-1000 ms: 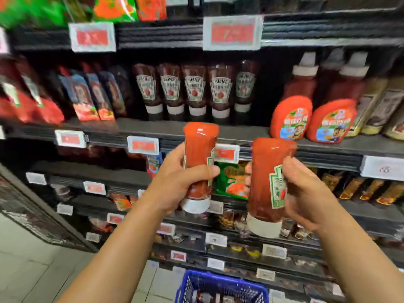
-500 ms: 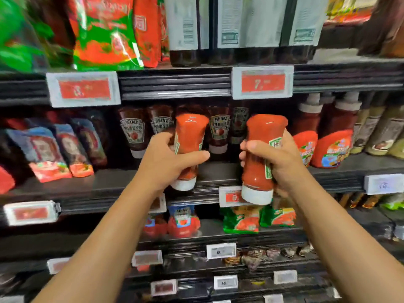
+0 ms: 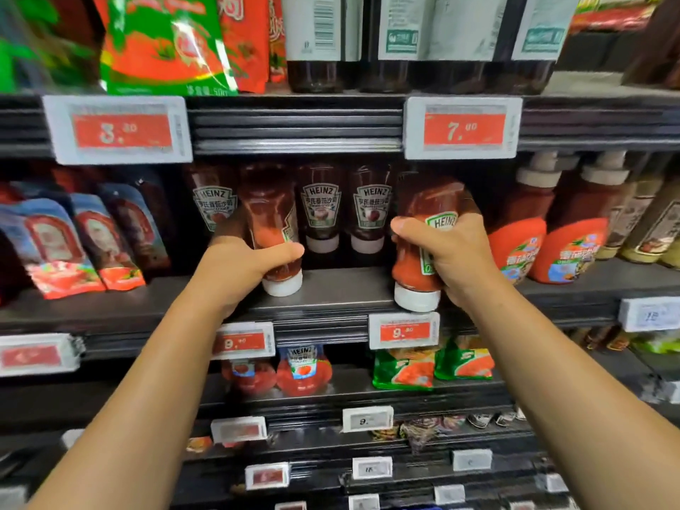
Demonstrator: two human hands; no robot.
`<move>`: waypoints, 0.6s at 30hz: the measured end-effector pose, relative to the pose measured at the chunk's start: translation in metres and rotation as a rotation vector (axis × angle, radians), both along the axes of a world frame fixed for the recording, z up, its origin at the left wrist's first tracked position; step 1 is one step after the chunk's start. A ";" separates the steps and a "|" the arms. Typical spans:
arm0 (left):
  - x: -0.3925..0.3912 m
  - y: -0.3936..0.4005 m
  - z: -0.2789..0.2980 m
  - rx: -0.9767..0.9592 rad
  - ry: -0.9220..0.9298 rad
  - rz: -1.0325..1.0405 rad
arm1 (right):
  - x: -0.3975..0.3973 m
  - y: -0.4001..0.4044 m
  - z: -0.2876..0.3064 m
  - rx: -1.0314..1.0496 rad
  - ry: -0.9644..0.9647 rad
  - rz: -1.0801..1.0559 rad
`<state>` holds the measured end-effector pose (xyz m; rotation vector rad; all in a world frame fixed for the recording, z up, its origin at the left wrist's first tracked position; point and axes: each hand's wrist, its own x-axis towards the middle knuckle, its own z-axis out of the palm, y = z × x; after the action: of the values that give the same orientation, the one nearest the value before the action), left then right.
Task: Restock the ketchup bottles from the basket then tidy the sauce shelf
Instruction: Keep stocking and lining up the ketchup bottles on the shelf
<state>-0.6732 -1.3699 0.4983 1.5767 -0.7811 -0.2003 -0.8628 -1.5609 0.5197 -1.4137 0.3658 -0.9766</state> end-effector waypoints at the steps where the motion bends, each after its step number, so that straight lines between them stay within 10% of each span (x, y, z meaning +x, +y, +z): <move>1: -0.002 0.005 -0.001 0.014 -0.018 0.001 | 0.002 -0.001 -0.001 -0.007 -0.004 0.001; 10: -0.118 0.019 0.001 -0.360 -0.661 0.294 | 0.018 -0.015 -0.010 -0.060 -0.020 -0.066; 18: -0.126 -0.078 0.015 0.187 -0.294 -0.041 | 0.017 -0.022 -0.011 -0.106 0.062 -0.020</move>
<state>-0.7988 -1.4475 0.5133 1.7924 -1.0477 -0.0728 -0.8458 -1.5830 0.5084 -1.5416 0.3792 -0.9826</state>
